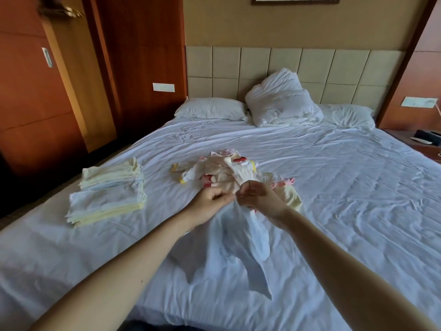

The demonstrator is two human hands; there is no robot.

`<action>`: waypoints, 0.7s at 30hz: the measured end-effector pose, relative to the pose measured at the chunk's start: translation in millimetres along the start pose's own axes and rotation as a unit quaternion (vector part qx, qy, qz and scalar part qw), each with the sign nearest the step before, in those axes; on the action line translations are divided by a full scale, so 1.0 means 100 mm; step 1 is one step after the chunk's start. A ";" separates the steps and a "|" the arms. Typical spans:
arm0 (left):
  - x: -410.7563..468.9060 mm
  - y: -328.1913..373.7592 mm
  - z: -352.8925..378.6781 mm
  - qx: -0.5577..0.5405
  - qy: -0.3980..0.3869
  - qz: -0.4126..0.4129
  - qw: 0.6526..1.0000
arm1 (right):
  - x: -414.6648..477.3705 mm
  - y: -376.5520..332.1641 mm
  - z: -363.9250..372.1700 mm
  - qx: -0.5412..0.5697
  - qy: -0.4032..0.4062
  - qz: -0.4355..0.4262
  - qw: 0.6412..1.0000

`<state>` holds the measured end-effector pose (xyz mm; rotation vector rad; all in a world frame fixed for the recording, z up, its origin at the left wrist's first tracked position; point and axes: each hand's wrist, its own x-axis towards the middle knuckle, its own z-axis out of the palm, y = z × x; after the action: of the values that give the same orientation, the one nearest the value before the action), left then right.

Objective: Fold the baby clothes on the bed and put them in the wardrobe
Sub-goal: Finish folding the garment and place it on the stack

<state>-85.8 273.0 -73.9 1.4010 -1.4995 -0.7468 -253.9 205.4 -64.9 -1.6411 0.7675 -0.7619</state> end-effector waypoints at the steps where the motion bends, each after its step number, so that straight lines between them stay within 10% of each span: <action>1: -0.01 -0.02 0.02 -0.005 0.002 -0.005 1.000 | -0.01 0.04 0.02 -0.050 0.020 -0.019 0.998; 11: 0.05 -0.09 0.06 -0.049 0.051 -0.030 0.997 | -0.11 0.16 0.11 -0.175 0.048 -0.078 0.980; 21: -0.02 -0.25 0.00 0.006 -0.041 -0.019 0.999 | -0.02 -0.12 0.00 0.048 0.113 -0.001 0.992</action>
<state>-75.8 270.7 -96.9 1.4251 -1.5469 -0.8289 -253.9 209.1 -52.9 -1.4856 0.8742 -0.9843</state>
